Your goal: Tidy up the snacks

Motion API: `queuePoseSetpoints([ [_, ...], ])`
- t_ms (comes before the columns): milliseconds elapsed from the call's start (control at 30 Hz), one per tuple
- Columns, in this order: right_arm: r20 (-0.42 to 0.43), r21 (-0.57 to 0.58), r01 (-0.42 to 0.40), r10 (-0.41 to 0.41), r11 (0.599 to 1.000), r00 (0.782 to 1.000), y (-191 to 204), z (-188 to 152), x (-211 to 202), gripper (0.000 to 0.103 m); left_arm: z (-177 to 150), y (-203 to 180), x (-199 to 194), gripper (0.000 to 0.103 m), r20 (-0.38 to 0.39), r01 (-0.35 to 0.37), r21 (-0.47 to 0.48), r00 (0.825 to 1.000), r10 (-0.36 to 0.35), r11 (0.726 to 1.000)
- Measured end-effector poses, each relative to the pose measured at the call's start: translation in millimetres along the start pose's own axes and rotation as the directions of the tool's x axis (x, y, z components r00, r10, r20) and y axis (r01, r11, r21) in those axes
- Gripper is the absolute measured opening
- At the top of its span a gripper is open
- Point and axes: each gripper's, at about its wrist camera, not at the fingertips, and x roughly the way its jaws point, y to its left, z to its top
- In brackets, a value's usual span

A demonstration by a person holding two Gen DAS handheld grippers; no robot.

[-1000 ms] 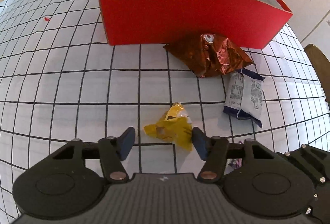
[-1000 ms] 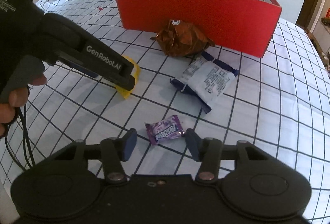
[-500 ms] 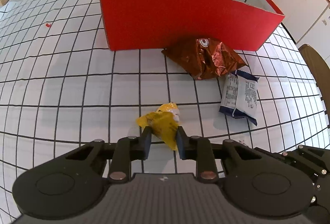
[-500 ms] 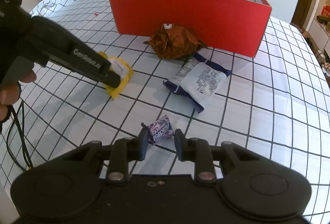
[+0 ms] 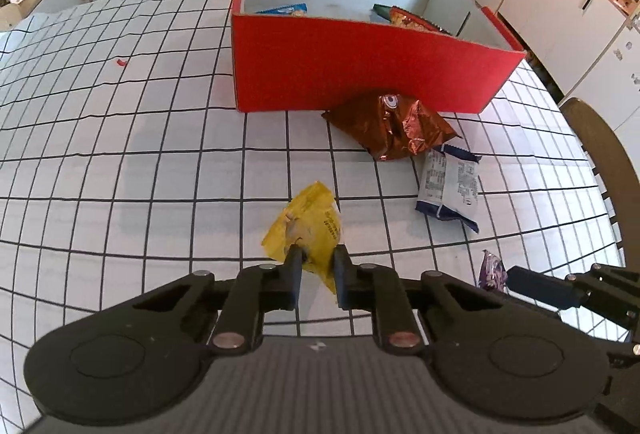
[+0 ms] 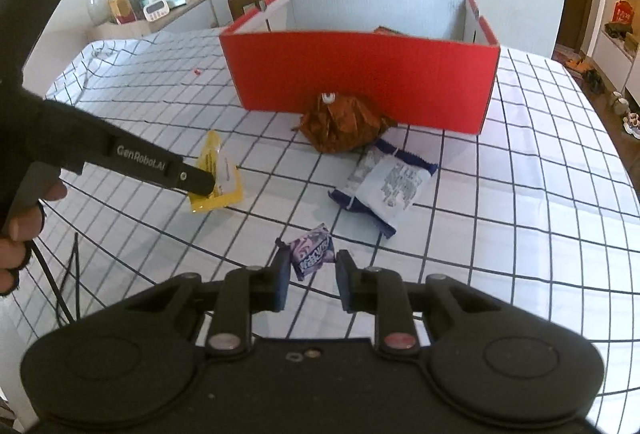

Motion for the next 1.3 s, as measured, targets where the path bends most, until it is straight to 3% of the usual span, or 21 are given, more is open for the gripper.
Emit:
queuePoseSetpoints([
  [300,0.076,0.010,-0.019,0.018,1.000,0.997,1.5,20.8,-34.5,0.023,3.8,-5.9,-44.4,0.016,0.066,0.005,0.048,0.998,-0.009,0.999],
  [633,0.188,-0.007,-0.012,0.013,1.000,0.982,-4.5,63.1,-65.3,0.023,37.2,-13.9,-88.3,0.012,0.171,0.038,0.065,0.984,-0.049,0.997],
  [700,0.204,-0.004,-0.004,0.005,1.000,0.979,-7.6,70.9,-67.6,0.023,43.5,-15.2,-85.6,0.012,0.138,0.073,0.098,0.987,-0.086,0.993],
  [833,0.218,0.011,-0.016,0.013,1.000,0.976,-12.6,74.3,-69.5,0.023,36.3,-20.6,-67.7,0.012,0.093,0.032,0.135,0.995,-0.045,0.990],
  [967,0.197,0.031,-0.035,0.028,0.999,0.980,-15.5,66.3,-61.4,0.023,26.9,-14.3,-40.8,0.013,0.012,0.030,0.095,0.999,-0.031,0.995],
  [1067,0.176,0.041,-0.041,0.034,0.998,0.984,-16.9,59.2,-54.7,0.023,22.0,-9.1,-19.2,0.022,-0.046,0.023,0.059,0.999,-0.020,0.998],
  [1167,0.159,0.053,-0.048,0.039,0.997,0.987,-17.1,53.6,-48.7,0.023,17.5,-6.6,-0.8,0.046,-0.092,0.022,0.029,0.996,-0.019,0.999],
  [1200,0.154,0.057,-0.052,0.043,0.997,0.987,-17.0,51.1,-47.6,0.023,16.7,-6.1,5.1,0.060,-0.102,0.017,0.018,0.995,-0.015,1.000],
  [1233,0.149,0.059,-0.054,0.045,0.997,0.988,-17.2,50.4,-46.5,0.023,15.9,-6.0,10.7,0.065,-0.107,0.009,0.010,0.994,-0.008,1.000],
  [1300,0.142,0.060,-0.055,0.046,0.997,0.989,-17.0,47.5,-44.6,0.023,15.2,-5.6,23.4,0.065,-0.127,-0.008,-0.006,0.992,0.007,1.000],
])
